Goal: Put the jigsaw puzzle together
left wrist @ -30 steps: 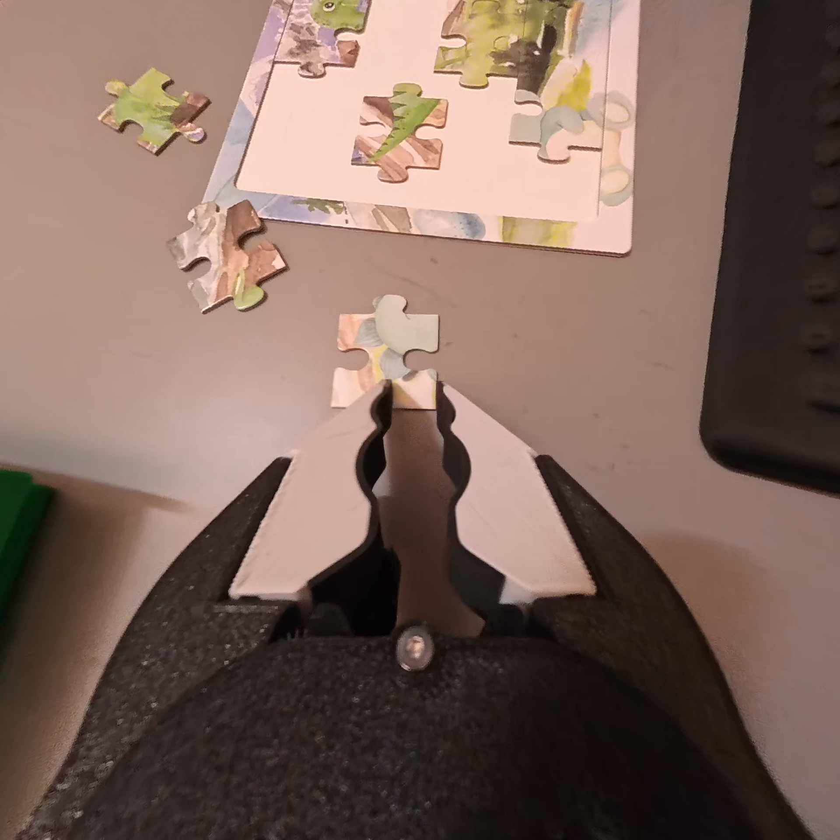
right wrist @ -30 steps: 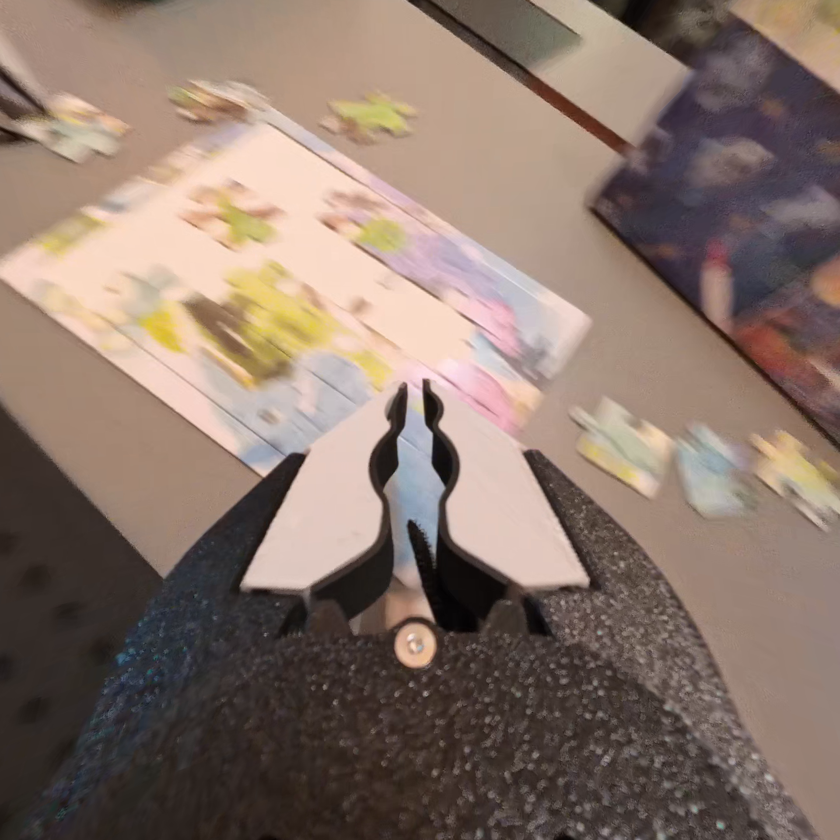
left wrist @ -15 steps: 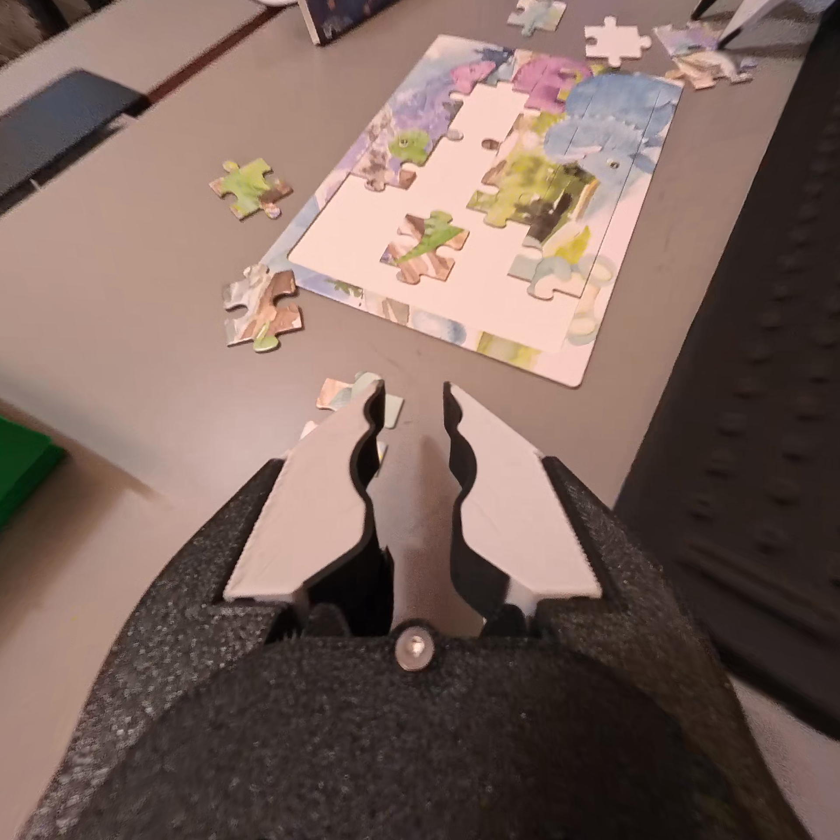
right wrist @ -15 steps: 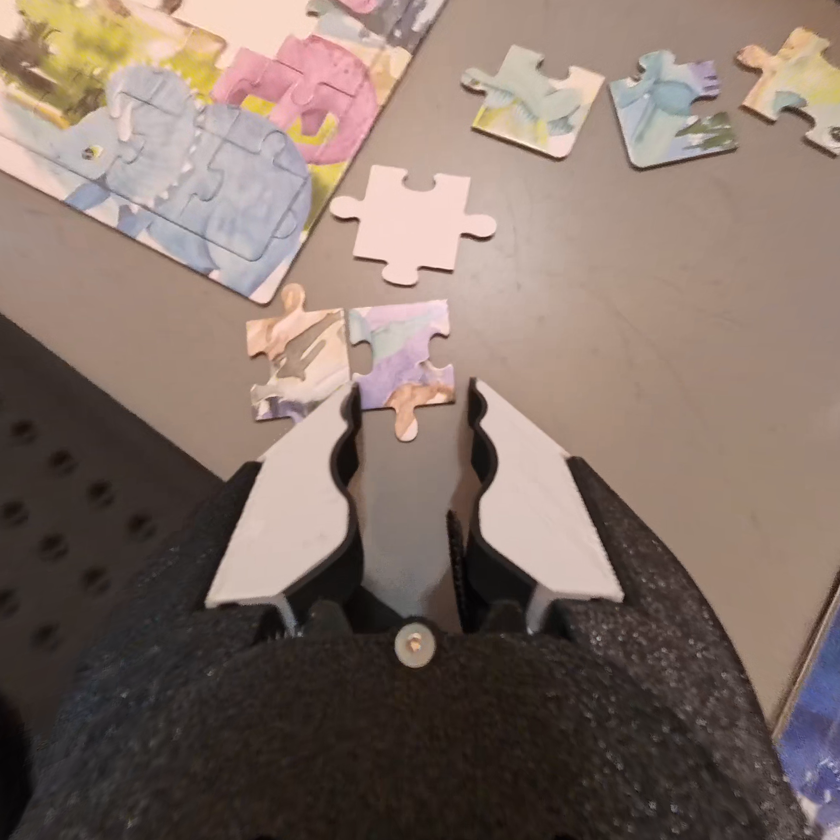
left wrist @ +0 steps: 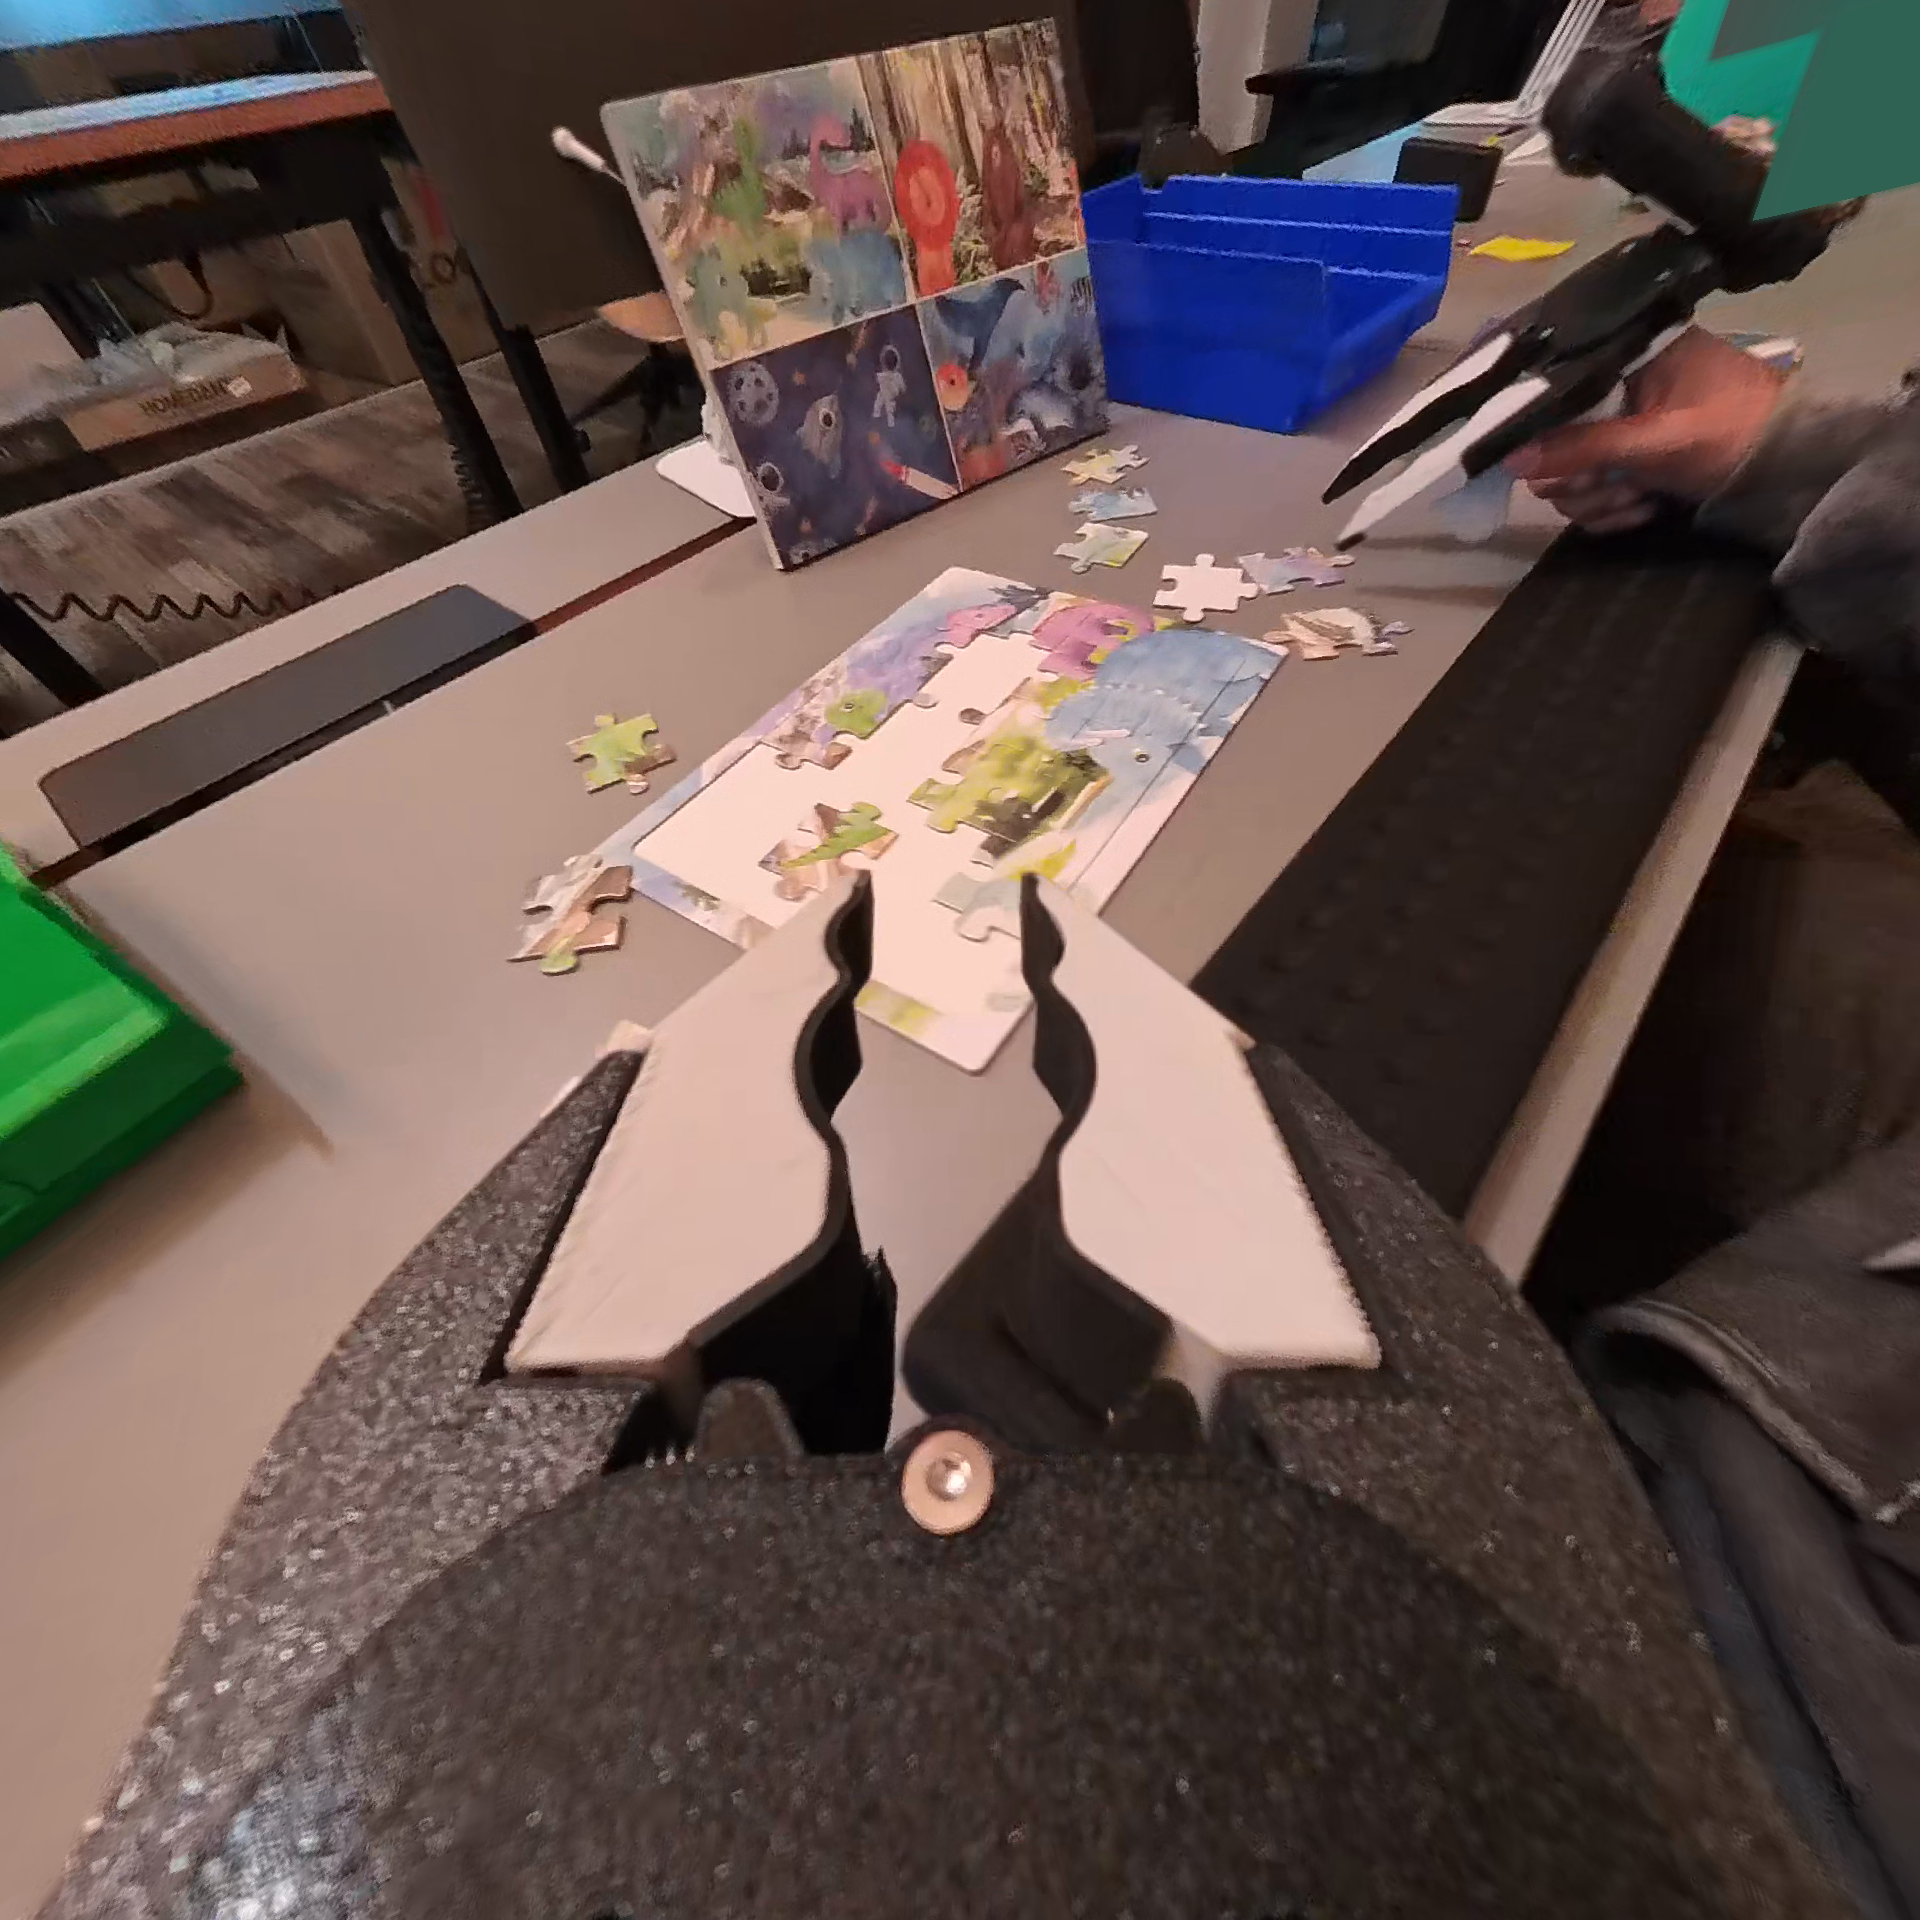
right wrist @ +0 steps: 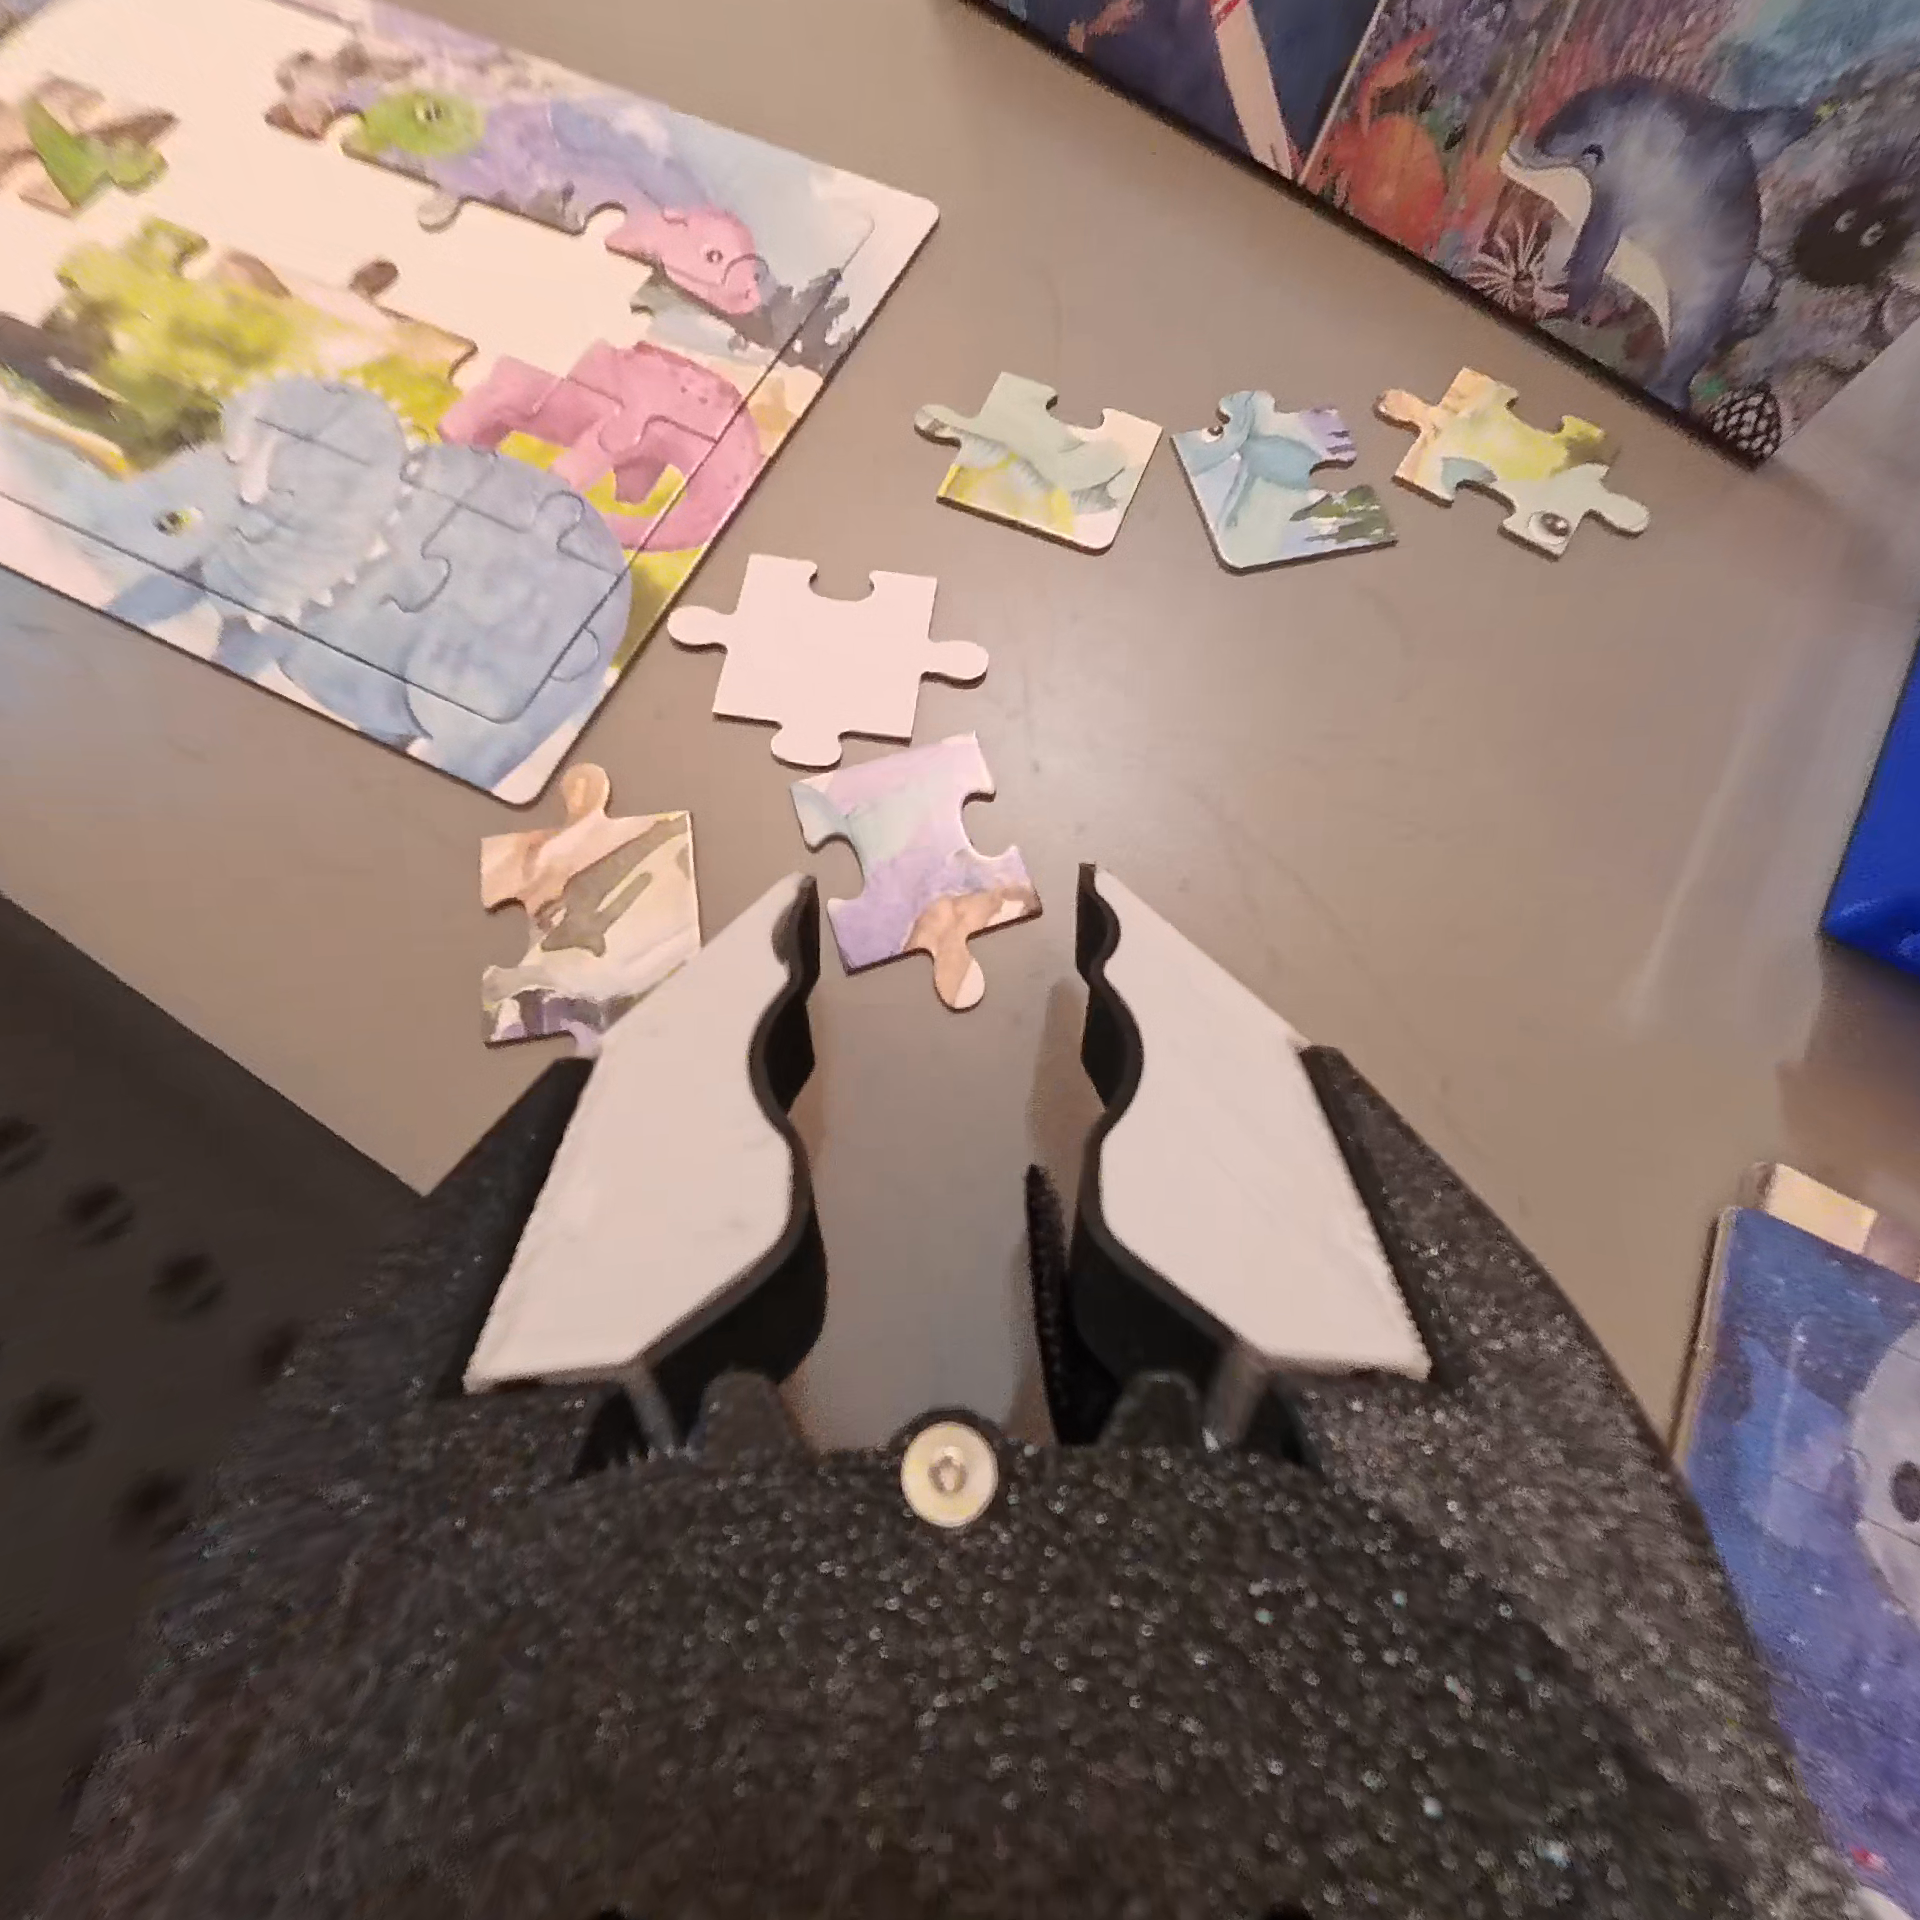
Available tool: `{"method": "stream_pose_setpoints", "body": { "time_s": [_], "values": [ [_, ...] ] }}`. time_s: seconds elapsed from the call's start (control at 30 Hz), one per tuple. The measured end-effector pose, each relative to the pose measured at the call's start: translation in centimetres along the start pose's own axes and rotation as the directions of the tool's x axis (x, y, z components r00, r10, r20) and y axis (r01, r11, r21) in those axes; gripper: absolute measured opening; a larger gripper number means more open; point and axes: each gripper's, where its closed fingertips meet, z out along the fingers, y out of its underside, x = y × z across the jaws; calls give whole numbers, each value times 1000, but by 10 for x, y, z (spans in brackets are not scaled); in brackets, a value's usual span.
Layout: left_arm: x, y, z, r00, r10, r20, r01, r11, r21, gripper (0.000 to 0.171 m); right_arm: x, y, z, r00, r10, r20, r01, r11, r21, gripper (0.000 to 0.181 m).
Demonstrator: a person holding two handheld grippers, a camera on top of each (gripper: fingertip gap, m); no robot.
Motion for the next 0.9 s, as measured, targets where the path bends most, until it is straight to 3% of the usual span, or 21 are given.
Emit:
{"method": "stream_pose_setpoints", "body": {
  "time_s": [0.2,0.5,0.9],
  "values": [
    [63,11,-29,998,-54,40,53,998,26,29,-3,-5,-4,995,-83,-50,84,996,34,45],
    [140,66,-67,992,-125,24,125,992,-5,29,3,-6,-7,993,-71,-94,75,996,46,42],
    [141,58,-84,988,-152,-10,152,988,30,29,12,-5,-6,997,9,-72,-5,999,48,40]
  ]
}}
